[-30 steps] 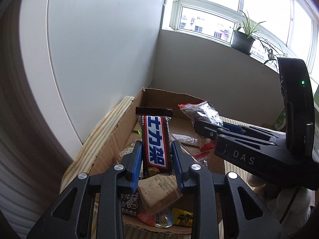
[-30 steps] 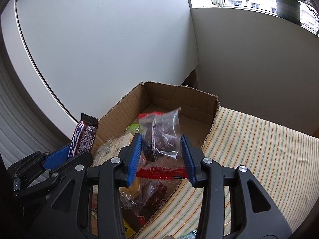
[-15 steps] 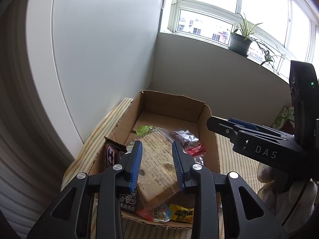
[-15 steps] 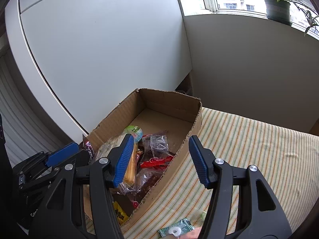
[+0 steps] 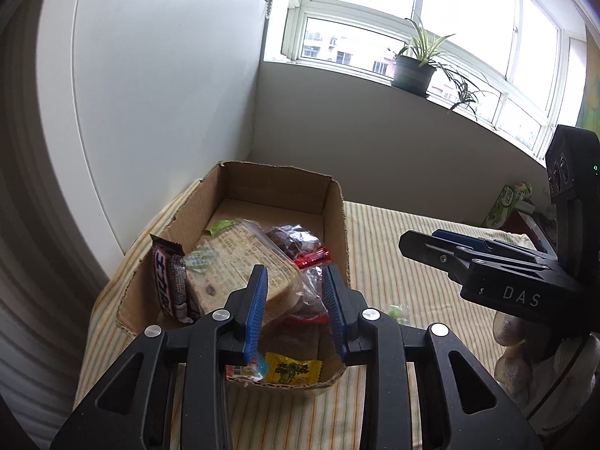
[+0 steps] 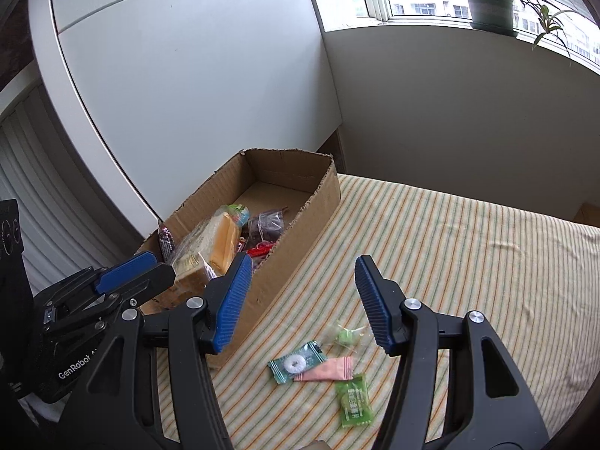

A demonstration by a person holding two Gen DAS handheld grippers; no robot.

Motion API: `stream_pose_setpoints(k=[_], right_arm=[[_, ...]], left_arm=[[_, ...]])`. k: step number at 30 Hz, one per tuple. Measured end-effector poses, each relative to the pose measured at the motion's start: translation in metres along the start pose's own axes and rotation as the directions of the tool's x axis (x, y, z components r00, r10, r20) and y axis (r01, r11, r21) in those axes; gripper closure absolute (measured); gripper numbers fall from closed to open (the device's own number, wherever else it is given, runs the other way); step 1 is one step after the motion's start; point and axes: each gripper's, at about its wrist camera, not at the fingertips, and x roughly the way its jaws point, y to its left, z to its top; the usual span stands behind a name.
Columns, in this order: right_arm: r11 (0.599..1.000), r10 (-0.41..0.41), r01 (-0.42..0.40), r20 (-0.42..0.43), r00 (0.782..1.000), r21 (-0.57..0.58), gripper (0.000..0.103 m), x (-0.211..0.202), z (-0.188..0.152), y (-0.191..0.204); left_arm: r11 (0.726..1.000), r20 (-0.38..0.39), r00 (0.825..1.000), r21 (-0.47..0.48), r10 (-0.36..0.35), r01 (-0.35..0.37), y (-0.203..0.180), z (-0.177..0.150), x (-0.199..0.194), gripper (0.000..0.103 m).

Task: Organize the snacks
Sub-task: 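Move both open grippers back from the box toward the candy packets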

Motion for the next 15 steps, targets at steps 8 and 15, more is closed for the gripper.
stream_pose_setpoints(k=[8,15], right_arm=[[1.000,-0.022,0.022,-0.056,0.998,-0.013,0.043,-0.013,-0.031,-0.019],[0.998,-0.039,0.032,-0.138,0.990,-0.057,0.045,-0.009,-0.061,-0.033]], left_arm=[[0.995,-0.033,0.997,0.056,-0.076,0.078,-0.023,-0.016,-0.005,0.074],[0.972,-0.102,0.983,0.167,-0.151,0.166,-0.051,-0.038,-0.001,0.074]])
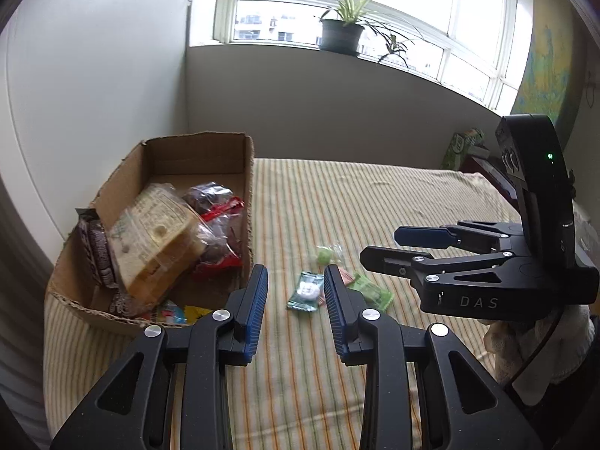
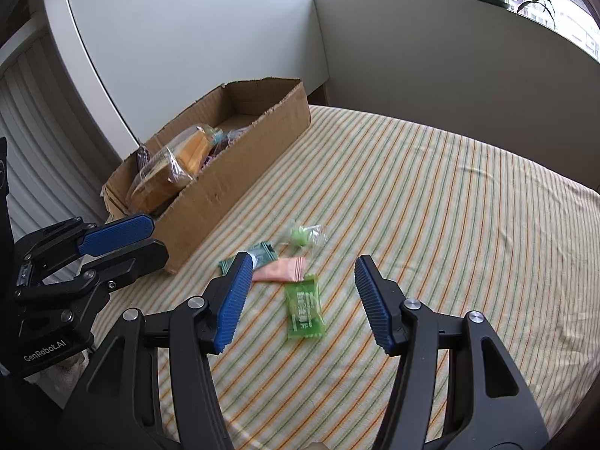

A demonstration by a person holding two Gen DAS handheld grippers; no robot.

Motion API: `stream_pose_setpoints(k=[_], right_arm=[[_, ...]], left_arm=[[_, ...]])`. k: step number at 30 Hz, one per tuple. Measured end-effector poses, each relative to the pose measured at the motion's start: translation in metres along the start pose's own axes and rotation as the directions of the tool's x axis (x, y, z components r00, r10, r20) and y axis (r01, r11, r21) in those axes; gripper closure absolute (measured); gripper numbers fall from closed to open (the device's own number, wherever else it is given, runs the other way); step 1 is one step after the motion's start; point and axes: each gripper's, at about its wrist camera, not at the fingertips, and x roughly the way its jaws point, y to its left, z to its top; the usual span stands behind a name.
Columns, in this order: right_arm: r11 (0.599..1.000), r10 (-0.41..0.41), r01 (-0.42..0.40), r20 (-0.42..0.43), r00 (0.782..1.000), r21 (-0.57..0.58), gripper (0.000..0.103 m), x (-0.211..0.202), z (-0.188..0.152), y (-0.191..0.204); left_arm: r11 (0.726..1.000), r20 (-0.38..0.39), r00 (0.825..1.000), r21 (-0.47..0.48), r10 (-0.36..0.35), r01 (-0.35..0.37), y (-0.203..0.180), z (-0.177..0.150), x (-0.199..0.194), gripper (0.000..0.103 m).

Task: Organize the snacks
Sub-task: 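Move both open grippers back from the box toward the candy packets, then grasp the green candy packet with the right gripper while the left grasps the mint packet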

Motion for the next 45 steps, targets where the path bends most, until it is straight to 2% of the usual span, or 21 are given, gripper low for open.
stream_pose_setpoints(k=[3,11,22,30,39,45], right_arm=[[1.000,0.006,-0.007,-0.036,0.999,-0.022,0.054,0.005,-0.010,-0.004],[0.997,0.013,-0.021,-0.093,0.996,-0.079,0.056,0.025,-0.023,-0.004],[0.992,-0.037,0.026,-0.088,0.995,-0.127,0.062,0.033,-0.022,0.003],[0.989,-0.053,0.040,-0.089,0.995,-0.141,0.077,0.034,-0.021,-0.002],[0.991,-0.059,0.047,-0.086,0.995,-0.127,0.077,0.029,-0.022,-0.013],[0.991,-0.066,0.056,-0.085,0.994,-0.122,0.077,0.029,-0.023,-0.013]], left_arm=[[0.999,-0.035,0.999,0.036,-0.027,0.028,-0.011,-0.004,0.010,0.074],[0.996,-0.089,0.996,0.088,-0.019,0.027,-0.025,-0.008,0.029,0.074],[0.996,-0.130,0.991,0.087,-0.003,0.015,-0.025,-0.009,0.045,0.074],[0.995,-0.161,0.986,0.091,0.042,-0.028,-0.028,-0.002,0.067,0.076],[0.989,-0.186,0.978,0.125,0.097,-0.074,-0.036,0.001,0.092,0.076],[0.990,-0.202,0.974,0.117,0.100,-0.077,-0.042,0.006,0.104,0.076]])
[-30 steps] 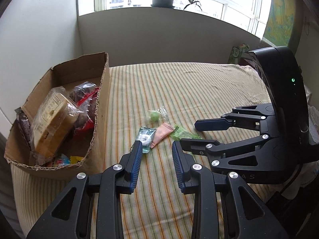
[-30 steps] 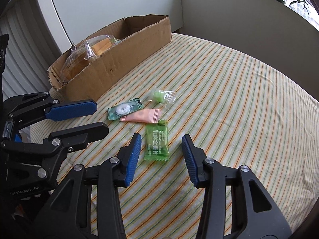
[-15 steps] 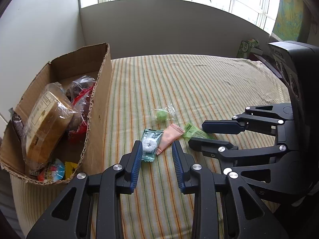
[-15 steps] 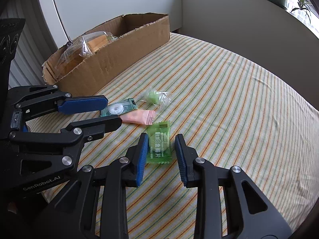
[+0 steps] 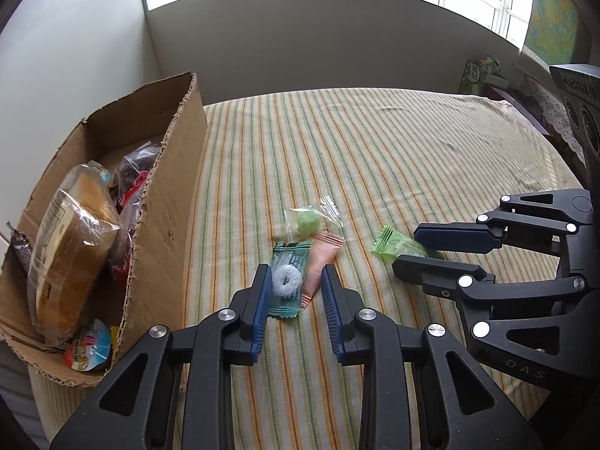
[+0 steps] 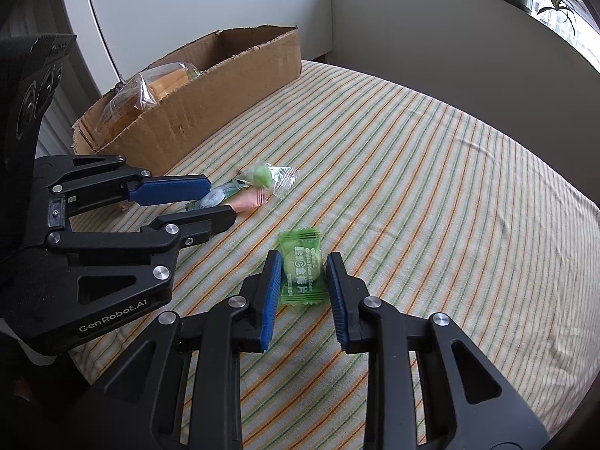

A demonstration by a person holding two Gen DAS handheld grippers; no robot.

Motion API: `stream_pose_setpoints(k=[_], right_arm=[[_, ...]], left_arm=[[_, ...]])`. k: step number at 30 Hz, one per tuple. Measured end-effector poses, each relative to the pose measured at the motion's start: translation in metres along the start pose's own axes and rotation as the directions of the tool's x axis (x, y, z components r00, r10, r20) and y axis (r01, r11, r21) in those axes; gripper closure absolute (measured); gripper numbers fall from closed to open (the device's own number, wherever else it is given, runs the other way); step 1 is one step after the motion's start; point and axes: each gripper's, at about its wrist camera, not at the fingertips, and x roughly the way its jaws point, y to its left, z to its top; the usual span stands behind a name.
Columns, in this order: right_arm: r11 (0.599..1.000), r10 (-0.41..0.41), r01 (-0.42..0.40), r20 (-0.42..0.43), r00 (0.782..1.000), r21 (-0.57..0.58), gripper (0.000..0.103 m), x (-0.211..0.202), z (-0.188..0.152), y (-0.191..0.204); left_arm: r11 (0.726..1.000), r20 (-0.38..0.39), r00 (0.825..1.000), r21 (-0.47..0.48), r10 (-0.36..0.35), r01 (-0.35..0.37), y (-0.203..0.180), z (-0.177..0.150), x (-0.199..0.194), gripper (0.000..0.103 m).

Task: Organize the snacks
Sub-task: 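Grasp the green candy packet with the right gripper while the left grasps the mint packet, then carry the green candy and mint packet toward the cardboard box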

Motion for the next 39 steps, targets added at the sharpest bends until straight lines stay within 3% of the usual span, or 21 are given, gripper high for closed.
stream_pose_setpoints(k=[11,16,22,39], right_arm=[[0.999,-0.013,0.013,0.002,1.000,0.030,0.079,0.001,0.000,-0.006],[0.999,-0.017,0.017,0.004,1.000,0.034,0.079,0.000,0.000,-0.006],[0.999,-0.020,0.020,0.004,1.000,0.037,0.079,0.000,-0.001,-0.006],[0.999,-0.022,0.022,0.004,1.000,0.046,0.079,0.000,-0.001,-0.005]], left_arm=[[0.997,-0.013,0.999,-0.060,-0.053,0.052,0.005,0.001,0.001,0.078],[0.999,-0.007,1.000,-0.040,-0.026,0.026,0.001,-0.001,-0.002,0.078],[0.995,-0.008,0.998,-0.074,-0.067,0.066,0.009,-0.001,-0.003,0.080],[0.993,-0.011,0.997,-0.081,-0.082,0.081,0.010,-0.003,-0.004,0.081]])
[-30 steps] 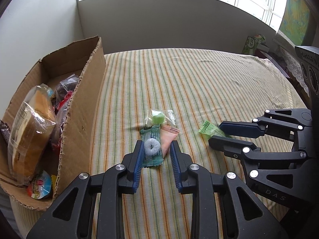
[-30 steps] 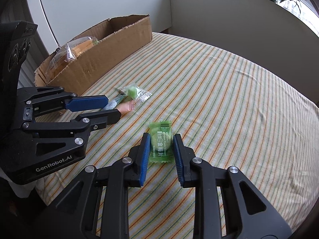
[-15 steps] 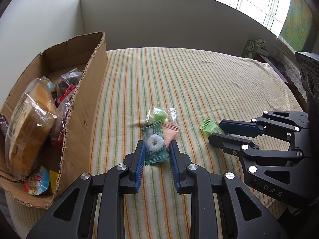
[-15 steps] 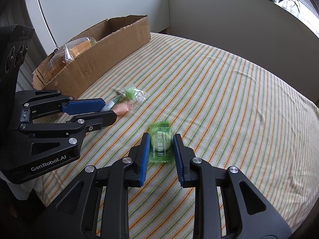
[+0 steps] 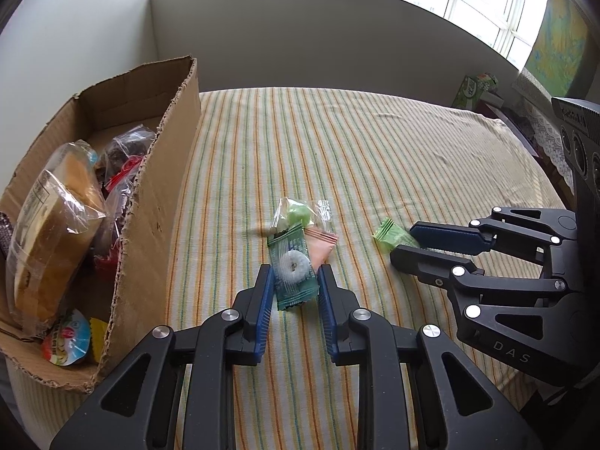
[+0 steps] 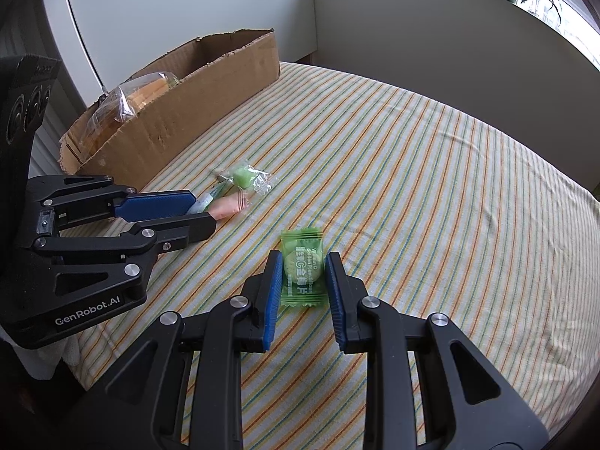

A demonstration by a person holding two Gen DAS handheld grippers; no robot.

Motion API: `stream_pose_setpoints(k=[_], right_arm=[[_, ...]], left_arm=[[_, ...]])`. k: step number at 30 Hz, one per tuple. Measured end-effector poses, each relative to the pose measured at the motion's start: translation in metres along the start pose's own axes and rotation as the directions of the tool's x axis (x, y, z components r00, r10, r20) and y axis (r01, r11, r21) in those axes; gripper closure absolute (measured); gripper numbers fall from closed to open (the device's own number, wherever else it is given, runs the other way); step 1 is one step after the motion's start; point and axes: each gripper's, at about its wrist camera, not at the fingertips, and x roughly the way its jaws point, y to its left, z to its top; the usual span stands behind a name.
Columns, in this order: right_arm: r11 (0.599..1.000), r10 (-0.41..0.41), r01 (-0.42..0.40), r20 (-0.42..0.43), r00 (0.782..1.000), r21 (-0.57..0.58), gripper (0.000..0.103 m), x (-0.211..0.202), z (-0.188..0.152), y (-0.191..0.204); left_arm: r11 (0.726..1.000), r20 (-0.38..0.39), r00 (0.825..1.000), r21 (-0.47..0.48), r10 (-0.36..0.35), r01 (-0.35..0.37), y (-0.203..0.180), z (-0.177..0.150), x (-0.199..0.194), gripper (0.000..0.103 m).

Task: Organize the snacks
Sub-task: 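Carry the green candy and mint packet toward the cardboard box, then open the right gripper over the box while the left gripper releases the mint packet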

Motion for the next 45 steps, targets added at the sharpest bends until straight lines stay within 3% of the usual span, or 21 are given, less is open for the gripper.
stream_pose_setpoints(k=[14,25,37,45], right_arm=[[0.999,0.001,-0.002,0.024,1.000,0.042,0.079,-0.008,0.000,-0.010],[0.999,0.020,-0.026,0.136,0.991,0.043,0.080,-0.040,0.022,0.008],[0.991,0.125,-0.131,0.231,0.965,0.013,0.080,-0.051,0.071,0.065],[0.982,0.190,-0.187,0.202,0.961,-0.032,0.080,-0.027,0.084,0.106]], left_arm=[[0.998,0.023,0.999,-0.051,-0.033,0.034,0.007,-0.005,-0.012,0.083],[1.000,0.158,0.987,-0.022,-0.005,0.009,0.003,-0.001,-0.056,0.083],[0.988,0.276,0.956,-0.144,0.099,-0.061,0.066,-0.007,-0.097,0.083],[0.963,0.280,0.946,-0.253,0.163,-0.091,0.118,-0.014,-0.108,0.083]])
